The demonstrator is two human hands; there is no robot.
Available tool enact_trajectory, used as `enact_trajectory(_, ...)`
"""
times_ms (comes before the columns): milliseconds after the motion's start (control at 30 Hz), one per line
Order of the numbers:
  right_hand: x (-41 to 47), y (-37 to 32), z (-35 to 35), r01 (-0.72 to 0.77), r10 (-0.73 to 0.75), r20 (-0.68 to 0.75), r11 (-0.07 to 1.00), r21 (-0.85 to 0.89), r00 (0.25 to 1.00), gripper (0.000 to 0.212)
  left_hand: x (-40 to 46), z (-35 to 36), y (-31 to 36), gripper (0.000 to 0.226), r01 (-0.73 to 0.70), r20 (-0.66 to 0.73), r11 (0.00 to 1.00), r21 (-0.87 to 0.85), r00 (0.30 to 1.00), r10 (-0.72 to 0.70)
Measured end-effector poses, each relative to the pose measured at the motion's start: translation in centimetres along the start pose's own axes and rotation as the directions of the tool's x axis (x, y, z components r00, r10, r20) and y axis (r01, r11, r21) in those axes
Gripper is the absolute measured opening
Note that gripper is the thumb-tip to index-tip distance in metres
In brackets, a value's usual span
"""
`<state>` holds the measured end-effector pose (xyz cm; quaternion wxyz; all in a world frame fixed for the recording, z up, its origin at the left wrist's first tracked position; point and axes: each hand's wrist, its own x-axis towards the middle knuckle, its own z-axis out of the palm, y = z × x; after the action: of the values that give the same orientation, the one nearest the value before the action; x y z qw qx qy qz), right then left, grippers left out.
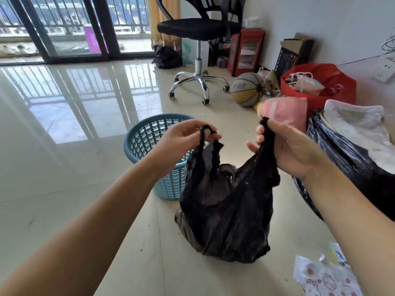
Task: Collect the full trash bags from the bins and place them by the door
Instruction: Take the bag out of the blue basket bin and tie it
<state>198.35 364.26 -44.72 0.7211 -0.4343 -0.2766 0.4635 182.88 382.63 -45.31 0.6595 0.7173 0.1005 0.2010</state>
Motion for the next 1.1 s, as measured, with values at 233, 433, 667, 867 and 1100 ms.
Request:
enact_trajectory(233, -0.3, 2.8, 3.5, -0.168, 0.348, 0.111, 0.677, -0.717, 0.931, 0.038, -0.9, 2.1, 1.7, 0.014, -0.008, 0.352, 0.981, 0.193, 0.934, -0.062)
enact_trajectory(433, 0.9, 5.8, 5.6, -0.229, 0.118, -0.198, 0.611, -0.758, 0.973, 0.024, -0.7, 2.9, 1.0, 0.031, -0.104, 0.221, 0.878, 0.467, 0.975, -0.002)
enact_trajectory(667, 1.4, 5.6, 4.0, -0.247, 0.1, -0.274, 0.779, -0.576, 0.956, 0.028, -0.5, 1.5, -1.5, 0.014, -0.05, 0.179, 0.686, 0.726, 0.977, -0.118)
enact_trajectory(867, 1.1, 5.6, 3.7, -0.193, 0.144, -0.129, 0.784, -0.59, 0.981, 0.044, 0.1, 1.5, -1.0, 0.011, -0.105, -0.094, 0.732, 0.673, 0.97, 0.226)
enact_trajectory(1100, 1.2, 6.1, 3.0, -0.183, 0.094, -0.215, 0.877, -0.445, 0.972, 0.043, -0.8, 1.9, -3.2, 0.061, 0.325, 0.102, 0.904, 0.277, 0.926, -0.364)
